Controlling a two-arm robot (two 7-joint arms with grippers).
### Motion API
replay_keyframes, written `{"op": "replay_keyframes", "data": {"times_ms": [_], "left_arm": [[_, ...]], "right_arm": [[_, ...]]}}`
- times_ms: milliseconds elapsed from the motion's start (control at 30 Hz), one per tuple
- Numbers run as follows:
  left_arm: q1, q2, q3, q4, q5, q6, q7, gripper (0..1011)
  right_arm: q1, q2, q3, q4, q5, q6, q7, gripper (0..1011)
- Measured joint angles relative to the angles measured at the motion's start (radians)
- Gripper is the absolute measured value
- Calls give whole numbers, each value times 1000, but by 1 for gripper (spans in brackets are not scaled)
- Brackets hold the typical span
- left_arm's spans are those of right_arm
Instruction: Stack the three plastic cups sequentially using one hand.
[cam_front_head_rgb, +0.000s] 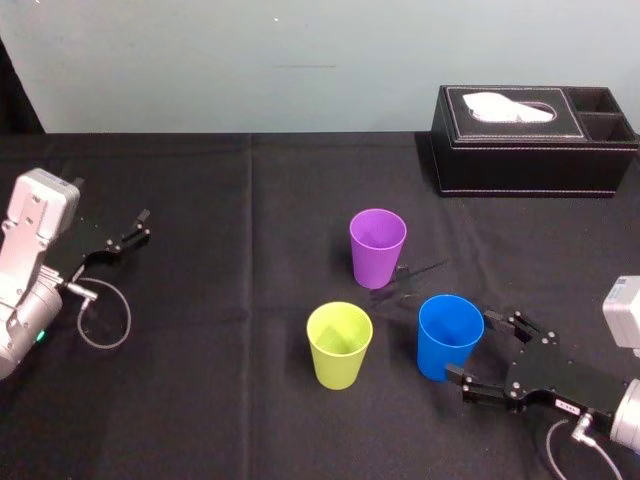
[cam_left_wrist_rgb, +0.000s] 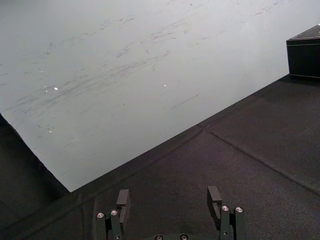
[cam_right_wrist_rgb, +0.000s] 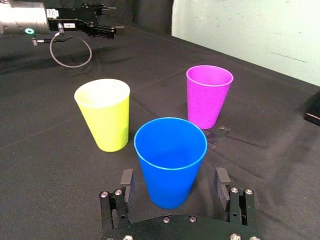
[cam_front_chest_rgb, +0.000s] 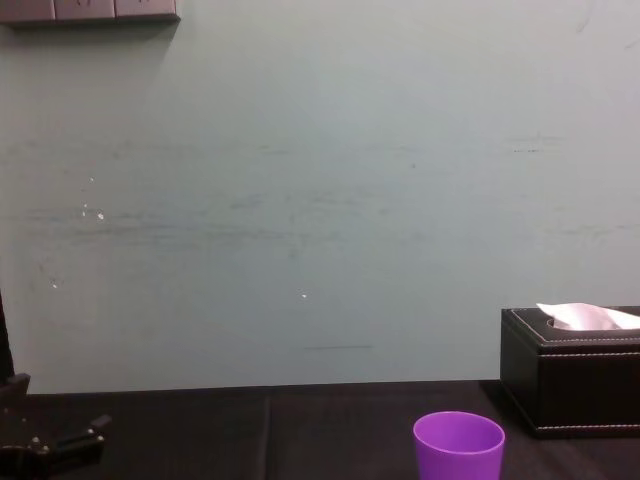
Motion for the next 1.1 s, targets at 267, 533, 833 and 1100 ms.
{"op": "replay_keyframes", "data": {"times_ms": [267, 533, 833, 1100], "left_arm": [[0, 0, 0, 0, 0, 0, 0, 1011], [0, 0, 0, 0, 0, 0, 0, 1011], [0, 0, 0, 0, 0, 0, 0, 1011], [0, 0, 0, 0, 0, 0, 0, 1011]], "right_arm": [[37, -16, -32, 17, 1, 3, 7, 1004], [67, -32, -59, 32, -1, 9, 6, 1004], [71, -35, -63, 36, -3, 10, 4, 1004], [69, -33, -61, 34, -3, 10, 3, 890]]}}
